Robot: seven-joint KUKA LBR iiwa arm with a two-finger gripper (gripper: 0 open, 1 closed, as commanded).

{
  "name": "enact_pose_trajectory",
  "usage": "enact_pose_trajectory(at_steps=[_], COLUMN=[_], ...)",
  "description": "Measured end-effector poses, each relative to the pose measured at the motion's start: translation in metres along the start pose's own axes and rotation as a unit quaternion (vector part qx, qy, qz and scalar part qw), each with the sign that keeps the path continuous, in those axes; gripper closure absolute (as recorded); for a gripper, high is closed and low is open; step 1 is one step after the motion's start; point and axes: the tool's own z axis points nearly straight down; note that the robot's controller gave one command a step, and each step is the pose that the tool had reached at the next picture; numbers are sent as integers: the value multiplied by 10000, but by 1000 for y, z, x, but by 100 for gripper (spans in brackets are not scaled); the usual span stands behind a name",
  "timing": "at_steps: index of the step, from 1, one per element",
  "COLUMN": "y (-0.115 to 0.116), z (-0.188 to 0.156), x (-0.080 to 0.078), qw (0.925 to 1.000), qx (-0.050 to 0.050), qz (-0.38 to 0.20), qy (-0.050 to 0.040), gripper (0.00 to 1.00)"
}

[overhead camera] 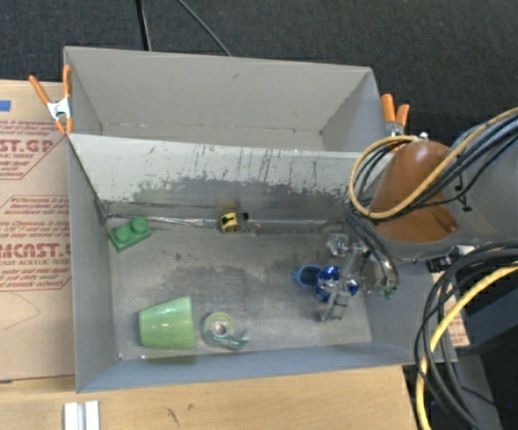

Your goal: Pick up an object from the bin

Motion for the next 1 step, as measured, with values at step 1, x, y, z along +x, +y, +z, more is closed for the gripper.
enact_pose_trajectory(at_steps=[1], y=[0], z=[0], x=[0], qw=[10000], qx=[2], qz=[-2], qy=[-1], gripper=[100])
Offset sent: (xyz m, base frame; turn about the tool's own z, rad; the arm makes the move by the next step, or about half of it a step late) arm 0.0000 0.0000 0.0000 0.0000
